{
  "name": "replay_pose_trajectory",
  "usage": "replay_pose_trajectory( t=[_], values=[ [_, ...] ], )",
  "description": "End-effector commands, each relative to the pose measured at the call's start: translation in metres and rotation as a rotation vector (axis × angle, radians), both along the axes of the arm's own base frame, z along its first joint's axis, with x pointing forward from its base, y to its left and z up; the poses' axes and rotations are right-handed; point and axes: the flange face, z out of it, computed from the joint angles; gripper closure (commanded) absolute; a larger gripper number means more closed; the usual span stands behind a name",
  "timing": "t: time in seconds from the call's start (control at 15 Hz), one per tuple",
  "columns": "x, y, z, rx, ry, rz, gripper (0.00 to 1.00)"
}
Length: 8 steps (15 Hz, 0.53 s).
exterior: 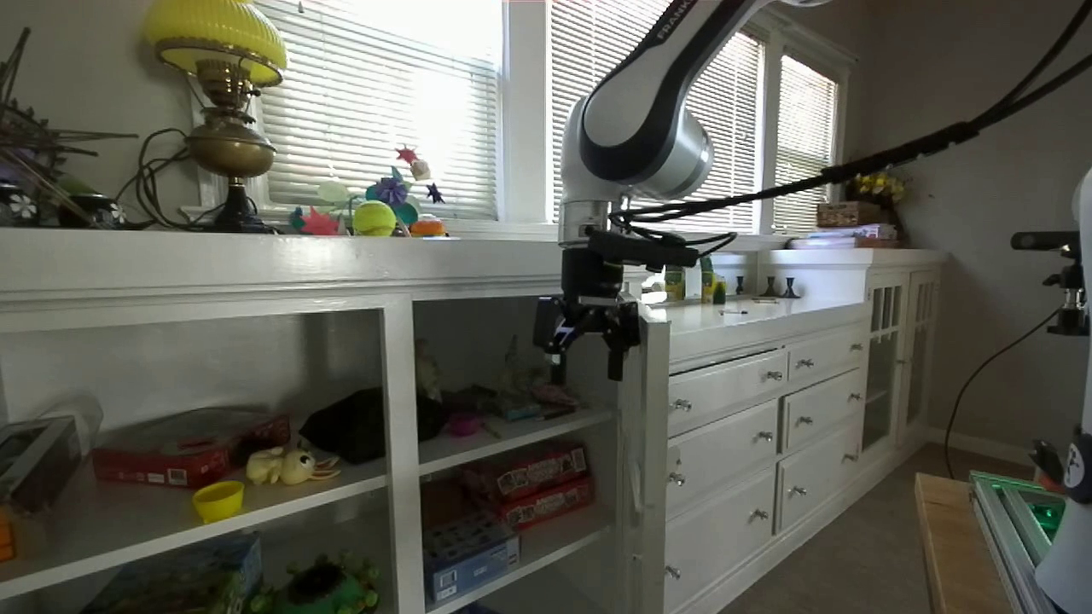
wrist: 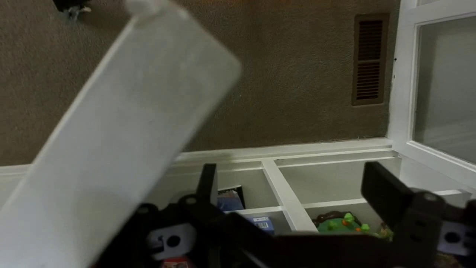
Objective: Open the right cabinet door
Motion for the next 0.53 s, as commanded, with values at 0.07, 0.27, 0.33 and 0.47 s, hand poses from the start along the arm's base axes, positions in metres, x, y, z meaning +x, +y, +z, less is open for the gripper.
replay_pose_trajectory(
  t=[0.07, 0.27, 0.33, 0.47],
  values=[
    [-0.048, -0.014, 0.002, -0.002, 0.039, -0.176, 0.00],
    [-0.071, -0.031, -0.004, -0.043, 0.057, -0.298, 0.00],
    [-0.078, -0.037, -0.005, -0.053, 0.065, -0.337, 0.00],
    [-0.091, -0.049, -0.007, -0.067, 0.076, -0.410, 0.00]
  ],
)
